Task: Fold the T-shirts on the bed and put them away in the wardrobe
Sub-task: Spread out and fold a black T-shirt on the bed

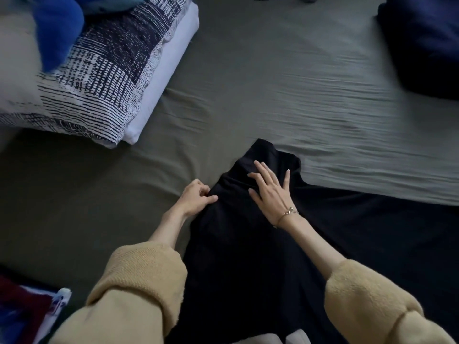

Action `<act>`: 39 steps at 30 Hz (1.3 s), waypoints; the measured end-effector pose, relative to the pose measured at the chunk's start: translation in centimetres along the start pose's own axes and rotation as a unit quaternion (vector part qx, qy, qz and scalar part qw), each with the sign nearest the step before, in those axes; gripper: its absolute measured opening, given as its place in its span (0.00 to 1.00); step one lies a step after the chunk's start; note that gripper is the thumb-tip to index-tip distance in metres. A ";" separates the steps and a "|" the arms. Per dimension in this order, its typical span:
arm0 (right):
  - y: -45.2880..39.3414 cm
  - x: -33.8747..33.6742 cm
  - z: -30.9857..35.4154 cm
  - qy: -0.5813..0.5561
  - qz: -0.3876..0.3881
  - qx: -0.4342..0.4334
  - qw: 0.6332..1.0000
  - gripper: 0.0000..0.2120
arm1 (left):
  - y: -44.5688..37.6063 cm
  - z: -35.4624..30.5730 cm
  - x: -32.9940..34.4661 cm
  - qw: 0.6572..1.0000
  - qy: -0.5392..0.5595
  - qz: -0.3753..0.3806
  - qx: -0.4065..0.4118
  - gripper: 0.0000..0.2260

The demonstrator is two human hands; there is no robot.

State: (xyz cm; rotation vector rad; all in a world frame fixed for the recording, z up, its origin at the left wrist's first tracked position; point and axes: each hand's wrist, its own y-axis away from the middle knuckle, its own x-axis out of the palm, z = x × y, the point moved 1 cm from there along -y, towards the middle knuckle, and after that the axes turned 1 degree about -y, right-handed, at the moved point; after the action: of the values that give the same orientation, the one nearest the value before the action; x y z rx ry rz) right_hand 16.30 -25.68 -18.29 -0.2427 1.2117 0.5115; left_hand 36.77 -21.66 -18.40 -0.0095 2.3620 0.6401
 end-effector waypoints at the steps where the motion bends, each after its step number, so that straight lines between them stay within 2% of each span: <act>1: 0.8 0.2 0.1 0.004 0.011 0.004 1.000 0.21 | 0.3 0.2 0.4 1.000 -0.005 -0.024 0.011 0.10; 5: 3.7 0.7 0.0 0.045 0.051 0.053 0.996 0.26 | 1.5 1.2 1.7 0.993 0.022 -0.112 0.012 0.16; 8: 5.5 1.1 -0.4 0.056 0.054 0.137 0.988 0.29 | 2.8 1.8 1.8 0.994 0.047 -0.097 -0.005 0.20; 12: 8.1 1.3 -1.8 0.009 0.023 0.274 0.962 0.30 | 4.2 3.8 1.3 0.993 -0.007 -0.114 0.031 0.14; 14: 9.1 1.2 -2.9 -0.010 0.033 0.309 0.950 0.31 | 4.5 4.3 1.0 0.993 -0.006 -0.113 0.031 0.14; 20: 12.0 0.2 -6.6 0.013 0.050 0.284 0.958 0.30 | 5.6 3.9 2.2 0.992 0.041 -0.120 0.011 0.14; 23: 15.2 0.2 -7.7 0.029 0.062 0.291 0.954 0.30 | 7.3 5.0 3.0 0.979 0.045 -0.196 0.012 0.15; 25: 17.4 0.5 -8.0 0.033 0.072 0.292 0.953 0.29 | 8.6 6.1 3.2 0.971 0.035 -0.236 0.003 0.15; 30: 22.0 1.5 -7.4 0.062 0.080 0.285 0.953 0.29 | 12.9 8.7 3.9 0.969 -0.031 -0.242 -0.021 0.16; 36: 25.1 3.2 -3.6 0.073 0.049 0.174 0.981 0.44 | 19.6 9.5 5.6 0.963 -0.129 -0.223 -0.081 0.19; 39: 26.4 4.7 -1.0 0.062 0.047 0.104 0.992 0.47 | 21.9 9.8 6.5 0.953 -0.199 -0.212 -0.088 0.19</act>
State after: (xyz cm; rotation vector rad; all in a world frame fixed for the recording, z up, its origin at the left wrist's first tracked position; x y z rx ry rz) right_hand 3.51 -2.23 -20.67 -0.0393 1.3915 0.4519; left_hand 33.96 3.03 -19.09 -0.4171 1.8285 0.5743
